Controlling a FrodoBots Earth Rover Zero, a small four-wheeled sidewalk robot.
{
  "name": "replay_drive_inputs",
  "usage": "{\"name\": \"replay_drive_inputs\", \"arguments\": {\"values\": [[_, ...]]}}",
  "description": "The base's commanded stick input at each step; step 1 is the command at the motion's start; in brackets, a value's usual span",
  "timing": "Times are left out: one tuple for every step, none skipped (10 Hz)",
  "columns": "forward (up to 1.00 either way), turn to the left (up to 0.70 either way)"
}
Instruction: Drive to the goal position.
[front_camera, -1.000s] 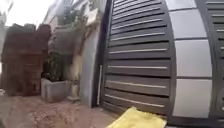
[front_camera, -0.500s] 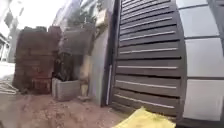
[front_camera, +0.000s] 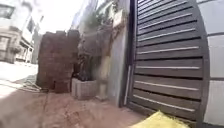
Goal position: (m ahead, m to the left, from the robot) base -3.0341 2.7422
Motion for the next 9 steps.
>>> {"name": "replay_drive_inputs", "arguments": {"values": [[0.00, 0.00], [0.00, 0.00], [0.00, 0.00], [1.00, 0.00], [1.00, 0.00], [1.00, 0.00], [1.00, 0.00], [1.00, 0.00], [1.00, 0.00]]}}
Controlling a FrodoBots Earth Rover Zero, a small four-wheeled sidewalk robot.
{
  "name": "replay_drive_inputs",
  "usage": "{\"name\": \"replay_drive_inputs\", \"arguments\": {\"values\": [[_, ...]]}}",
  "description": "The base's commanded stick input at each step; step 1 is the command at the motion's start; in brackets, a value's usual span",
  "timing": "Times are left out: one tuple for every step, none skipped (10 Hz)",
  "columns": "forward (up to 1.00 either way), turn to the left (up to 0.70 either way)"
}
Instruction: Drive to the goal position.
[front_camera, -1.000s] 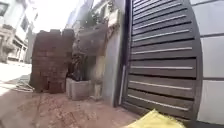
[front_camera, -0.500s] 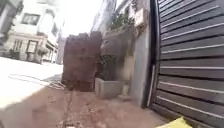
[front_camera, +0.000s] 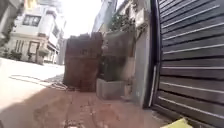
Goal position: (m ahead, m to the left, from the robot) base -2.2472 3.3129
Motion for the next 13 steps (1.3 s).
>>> {"name": "replay_drive_inputs", "arguments": {"values": [[1.00, 0.00], [1.00, 0.00], [1.00, 0.00], [1.00, 0.00], [1.00, 0.00], [1.00, 0.00], [1.00, 0.00], [1.00, 0.00], [0.74, 0.00], [0.21, 0.00], [0.00, 1.00], [0.00, 1.00], [0.00, 1.00]]}}
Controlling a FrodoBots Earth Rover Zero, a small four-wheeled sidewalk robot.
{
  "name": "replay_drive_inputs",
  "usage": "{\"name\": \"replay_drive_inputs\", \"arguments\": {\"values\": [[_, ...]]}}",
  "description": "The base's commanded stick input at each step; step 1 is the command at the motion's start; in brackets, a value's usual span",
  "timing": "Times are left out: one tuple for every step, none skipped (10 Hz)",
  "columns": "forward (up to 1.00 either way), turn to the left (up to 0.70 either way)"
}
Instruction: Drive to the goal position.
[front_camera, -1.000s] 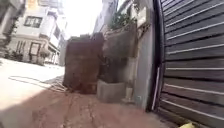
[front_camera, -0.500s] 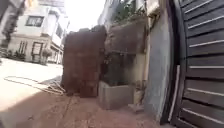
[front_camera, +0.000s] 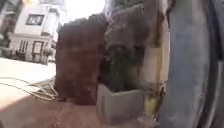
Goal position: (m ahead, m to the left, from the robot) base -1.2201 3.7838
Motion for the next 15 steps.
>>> {"name": "replay_drive_inputs", "arguments": {"values": [[0.00, 1.00], [0.00, 1.00], [0.00, 1.00], [0.00, 1.00], [0.00, 1.00], [0.00, 1.00], [0.00, 1.00], [0.00, 1.00], [0.00, 1.00], [0.00, 1.00], [0.00, 1.00], [0.00, 1.00], [0.00, 1.00], [0.00, 1.00], [0.00, 1.00]]}}
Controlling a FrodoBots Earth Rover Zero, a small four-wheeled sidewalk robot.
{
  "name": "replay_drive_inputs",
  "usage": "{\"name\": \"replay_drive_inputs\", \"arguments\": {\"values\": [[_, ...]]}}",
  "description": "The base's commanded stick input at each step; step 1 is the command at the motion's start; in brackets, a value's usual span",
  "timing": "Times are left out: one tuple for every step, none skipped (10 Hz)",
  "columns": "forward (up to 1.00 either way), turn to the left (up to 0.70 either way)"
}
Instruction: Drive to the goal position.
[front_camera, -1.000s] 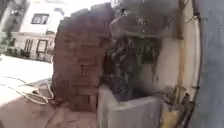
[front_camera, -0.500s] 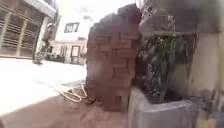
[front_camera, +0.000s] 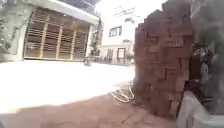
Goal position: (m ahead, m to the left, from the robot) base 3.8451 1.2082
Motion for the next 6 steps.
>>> {"name": "replay_drive_inputs", "arguments": {"values": [[0.00, 0.42], [0.00, 0.00], [-0.35, 0.00], [-0.94, 0.00], [-1.00, 0.00], [-1.00, 0.00]]}}
